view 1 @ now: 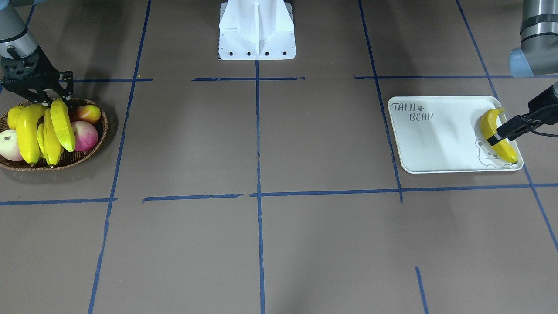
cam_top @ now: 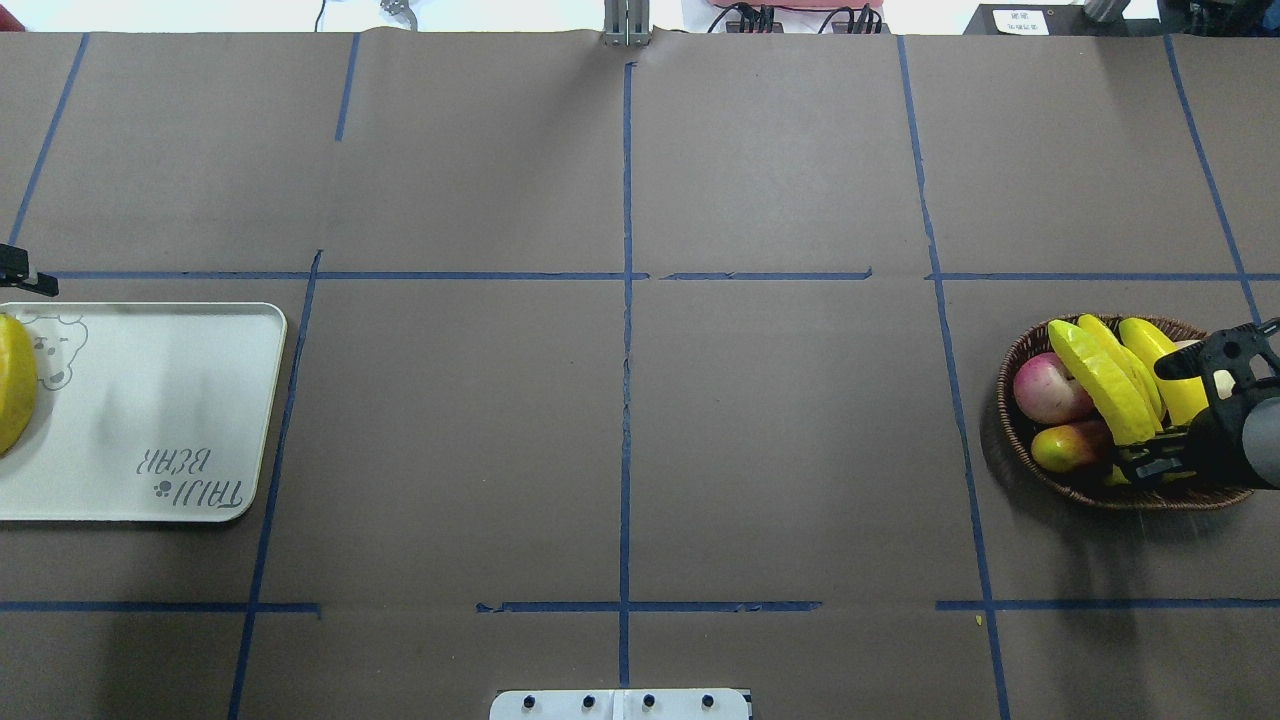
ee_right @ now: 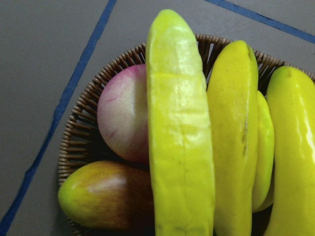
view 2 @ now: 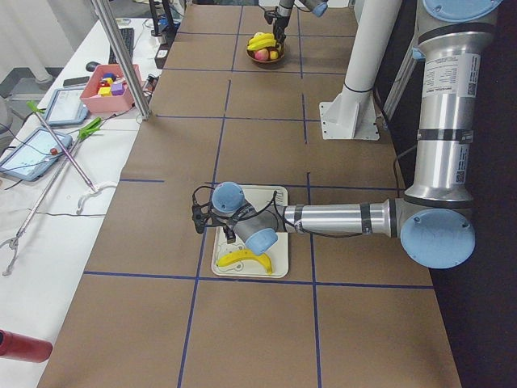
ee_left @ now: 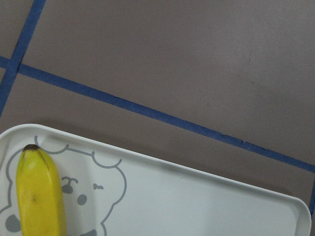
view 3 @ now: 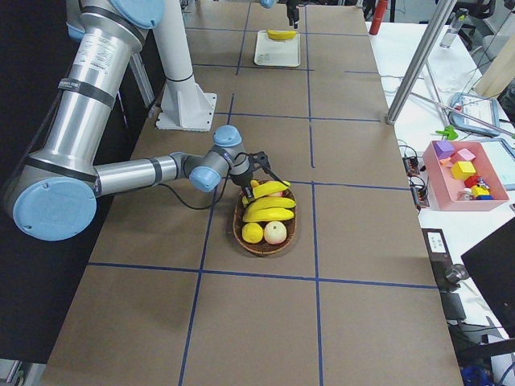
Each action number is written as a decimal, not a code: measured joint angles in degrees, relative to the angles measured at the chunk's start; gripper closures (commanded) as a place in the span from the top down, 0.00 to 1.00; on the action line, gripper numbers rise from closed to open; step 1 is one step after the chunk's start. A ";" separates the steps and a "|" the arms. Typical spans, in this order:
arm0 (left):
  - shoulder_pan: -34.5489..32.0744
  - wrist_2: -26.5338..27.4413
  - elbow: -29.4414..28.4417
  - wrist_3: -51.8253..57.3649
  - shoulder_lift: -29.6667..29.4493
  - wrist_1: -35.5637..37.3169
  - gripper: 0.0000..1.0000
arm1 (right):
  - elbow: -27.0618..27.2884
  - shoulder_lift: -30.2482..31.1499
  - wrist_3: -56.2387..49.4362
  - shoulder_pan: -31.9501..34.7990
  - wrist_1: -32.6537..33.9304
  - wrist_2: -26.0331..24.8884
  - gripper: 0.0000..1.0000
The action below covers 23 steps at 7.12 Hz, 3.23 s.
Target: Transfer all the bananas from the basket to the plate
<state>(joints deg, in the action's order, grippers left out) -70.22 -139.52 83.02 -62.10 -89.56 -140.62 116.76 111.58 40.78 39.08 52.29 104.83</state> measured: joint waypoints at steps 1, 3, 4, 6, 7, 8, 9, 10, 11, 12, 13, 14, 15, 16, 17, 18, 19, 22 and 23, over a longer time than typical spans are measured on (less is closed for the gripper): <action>0.00 -0.02 0.05 -0.05 0.00 0.00 1.00 | 1.04 0.19 -0.07 0.42 0.08 0.50 0.00; 0.00 -0.20 0.34 -0.11 -0.01 -0.07 1.00 | 3.37 0.34 -0.16 3.94 0.37 5.14 0.00; 0.01 -0.34 0.61 -0.12 -0.08 -1.17 1.00 | 4.05 0.13 -0.17 6.39 0.79 7.94 0.00; 0.30 -0.35 1.10 -0.17 -0.51 -7.77 1.00 | 4.88 -5.87 -0.02 8.72 5.76 10.91 0.00; 0.43 -0.33 1.57 -0.17 -1.85 -9.52 1.00 | 4.63 -10.49 0.38 8.91 8.11 11.35 0.01; 0.61 -0.31 1.85 -0.95 -4.10 -10.28 1.00 | 3.79 -14.84 0.95 8.91 9.21 11.70 0.01; 1.69 -0.22 1.96 -3.79 -6.75 -10.62 1.00 | 2.43 -19.34 3.69 8.32 9.59 11.79 0.01; 4.13 0.03 1.96 -8.67 -9.75 -10.75 1.00 | 0.55 -24.61 9.10 6.51 9.71 11.06 0.01; 6.72 0.25 1.95 -14.44 -13.06 -10.79 1.00 | -1.89 -30.08 13.92 4.07 9.76 9.29 0.01; 9.23 0.34 1.89 -21.24 -17.15 -10.81 1.00 | -5.06 -36.10 18.04 1.31 9.81 6.76 0.01; 11.64 0.70 1.86 -27.02 -21.33 -10.81 1.00 | -8.29 -41.87 21.46 -1.15 9.83 4.53 0.01; 14.49 2.20 1.89 -31.23 -25.22 -10.79 1.00 | -11.65 -47.38 24.34 -3.18 9.84 2.66 0.01; 17.38 5.25 2.02 -34.37 -28.24 -10.73 1.00 | -14.74 -52.16 26.58 -4.59 9.84 1.26 0.01; 20.42 9.84 2.20 -37.38 -30.98 -10.65 1.00 | -17.04 -55.99 28.29 -5.61 9.89 0.49 0.01; 23.47 14.40 2.28 -39.88 -33.41 -10.50 1.00 | -18.27 -58.59 29.38 -6.31 10.12 0.18 0.02; 26.23 18.16 2.30 -41.54 -35.41 -10.30 1.00 | -18.94 -60.63 29.82 -6.88 10.95 0.07 0.02; 28.29 20.75 2.32 -42.31 -36.91 -10.13 1.00 | -19.21 -62.06 29.98 -7.30 11.99 0.04 0.02; 30.30 23.18 2.24 -43.01 -38.34 -9.88 0.04 | -19.10 -63.00 30.04 -7.92 12.69 0.02 0.03; 30.34 23.28 2.28 -43.85 -38.33 -9.86 0.00 | -18.89 -62.94 30.00 -7.99 12.66 0.02 0.12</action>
<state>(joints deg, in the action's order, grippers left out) -39.88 -116.24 85.29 -105.94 -127.89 -150.48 97.87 48.63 70.78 31.08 64.96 104.85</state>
